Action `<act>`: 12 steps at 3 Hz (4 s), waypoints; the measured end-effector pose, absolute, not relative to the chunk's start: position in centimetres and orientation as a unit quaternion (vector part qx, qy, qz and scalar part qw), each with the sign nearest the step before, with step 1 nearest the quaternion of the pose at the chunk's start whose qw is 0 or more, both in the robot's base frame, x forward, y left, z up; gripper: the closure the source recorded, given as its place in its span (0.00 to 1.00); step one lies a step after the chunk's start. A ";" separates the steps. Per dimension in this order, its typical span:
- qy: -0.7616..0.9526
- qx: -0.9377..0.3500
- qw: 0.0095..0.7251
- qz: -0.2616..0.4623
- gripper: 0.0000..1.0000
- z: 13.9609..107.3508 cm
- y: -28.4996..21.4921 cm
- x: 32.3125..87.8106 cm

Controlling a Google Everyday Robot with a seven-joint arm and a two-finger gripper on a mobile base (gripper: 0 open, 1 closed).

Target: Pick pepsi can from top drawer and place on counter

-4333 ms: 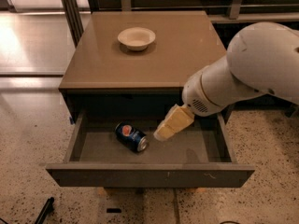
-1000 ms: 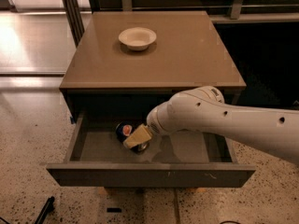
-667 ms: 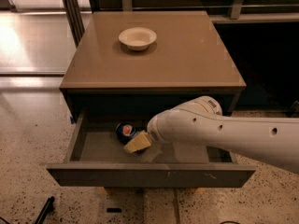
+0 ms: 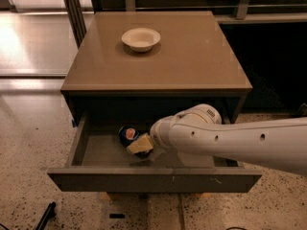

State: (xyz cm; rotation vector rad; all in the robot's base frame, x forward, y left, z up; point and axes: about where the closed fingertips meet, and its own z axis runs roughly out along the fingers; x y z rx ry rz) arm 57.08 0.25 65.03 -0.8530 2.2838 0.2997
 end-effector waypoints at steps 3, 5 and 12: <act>0.873 -0.343 0.299 0.173 0.00 59.0 5.5 57.5; 0.875 -0.348 0.279 0.185 0.42 57.8 6.1 57.3; 0.859 -0.359 0.252 0.264 1.00 71.7 -4.5 52.7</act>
Offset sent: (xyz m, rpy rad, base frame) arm 0.0119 0.0547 -0.0615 0.0822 0.0956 0.1129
